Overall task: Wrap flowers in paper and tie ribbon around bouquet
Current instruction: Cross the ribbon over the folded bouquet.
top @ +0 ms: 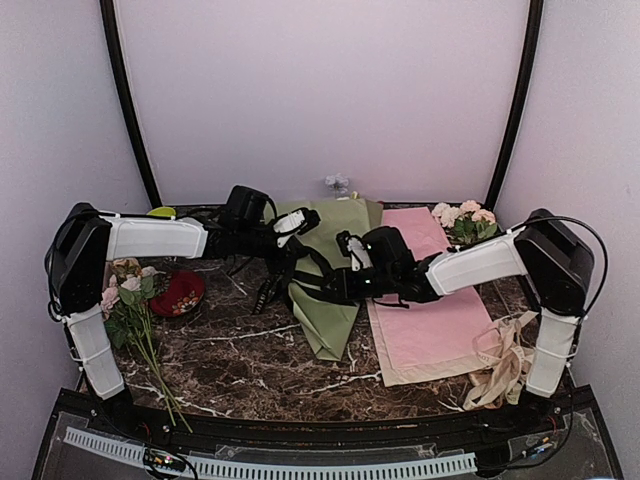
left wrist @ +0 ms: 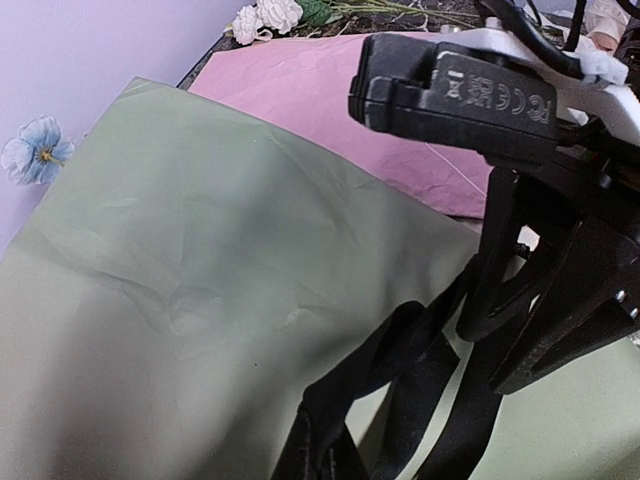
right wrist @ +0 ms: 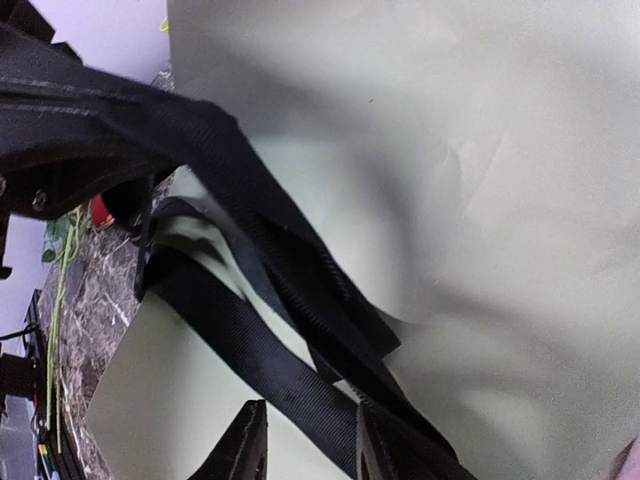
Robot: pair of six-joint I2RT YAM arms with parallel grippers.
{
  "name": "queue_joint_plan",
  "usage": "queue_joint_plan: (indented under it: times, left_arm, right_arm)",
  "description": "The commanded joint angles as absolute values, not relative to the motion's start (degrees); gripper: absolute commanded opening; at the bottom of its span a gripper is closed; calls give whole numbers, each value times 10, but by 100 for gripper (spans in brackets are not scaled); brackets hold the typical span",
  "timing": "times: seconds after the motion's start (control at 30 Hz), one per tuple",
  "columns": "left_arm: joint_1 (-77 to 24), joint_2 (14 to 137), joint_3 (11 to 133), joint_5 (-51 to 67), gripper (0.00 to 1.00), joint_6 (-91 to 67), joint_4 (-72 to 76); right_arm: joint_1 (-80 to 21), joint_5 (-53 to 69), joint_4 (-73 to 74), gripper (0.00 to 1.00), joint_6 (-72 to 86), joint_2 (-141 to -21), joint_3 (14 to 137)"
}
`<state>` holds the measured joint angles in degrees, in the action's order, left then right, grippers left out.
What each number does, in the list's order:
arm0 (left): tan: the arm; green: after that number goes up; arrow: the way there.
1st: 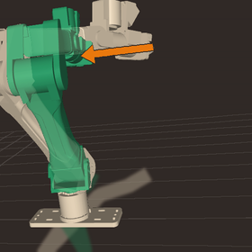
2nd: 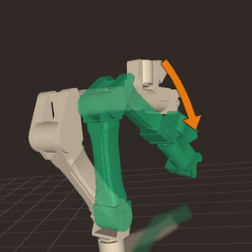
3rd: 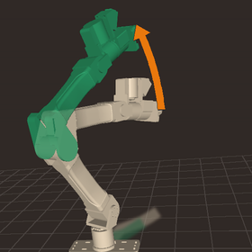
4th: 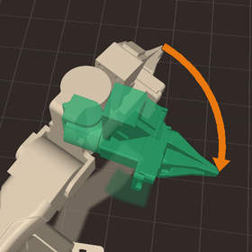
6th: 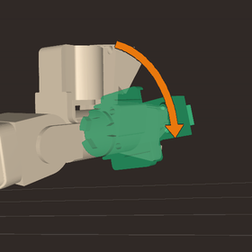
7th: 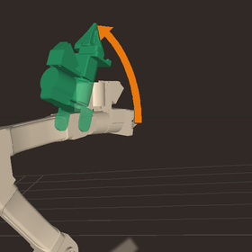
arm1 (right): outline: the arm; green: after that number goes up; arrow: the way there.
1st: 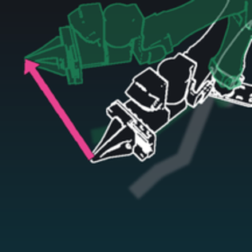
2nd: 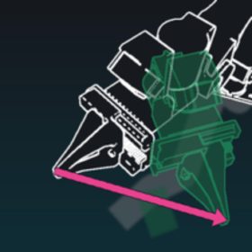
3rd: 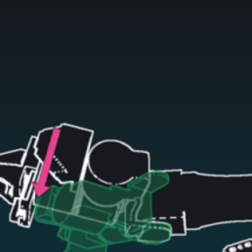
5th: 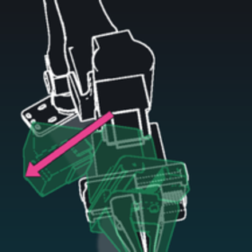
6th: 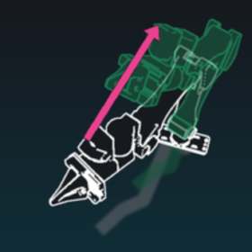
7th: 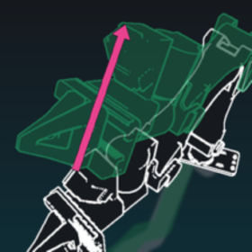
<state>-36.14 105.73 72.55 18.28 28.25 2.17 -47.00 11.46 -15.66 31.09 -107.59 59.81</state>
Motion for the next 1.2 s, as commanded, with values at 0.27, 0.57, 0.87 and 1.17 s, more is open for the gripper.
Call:
queue_joint_plan:
  times: [0.27,0.57,0.87,1.17]
  left_arm:
    - [-358,1051,717,205,0,280,31]
    - [-358,1056,718,213,0,258,50]
    - [-358,1060,716,220,0,254,51]
    - [-358,1060,715,204,0,254,50]
  right_arm:
    - [-472,13,-142,41,325,-1117,673]
    - [-473,-31,-172,36,335,-1142,699]
    - [-472,-42,-188,23,344,-1165,724]
    - [-469,-23,-198,0,333,-1153,707]
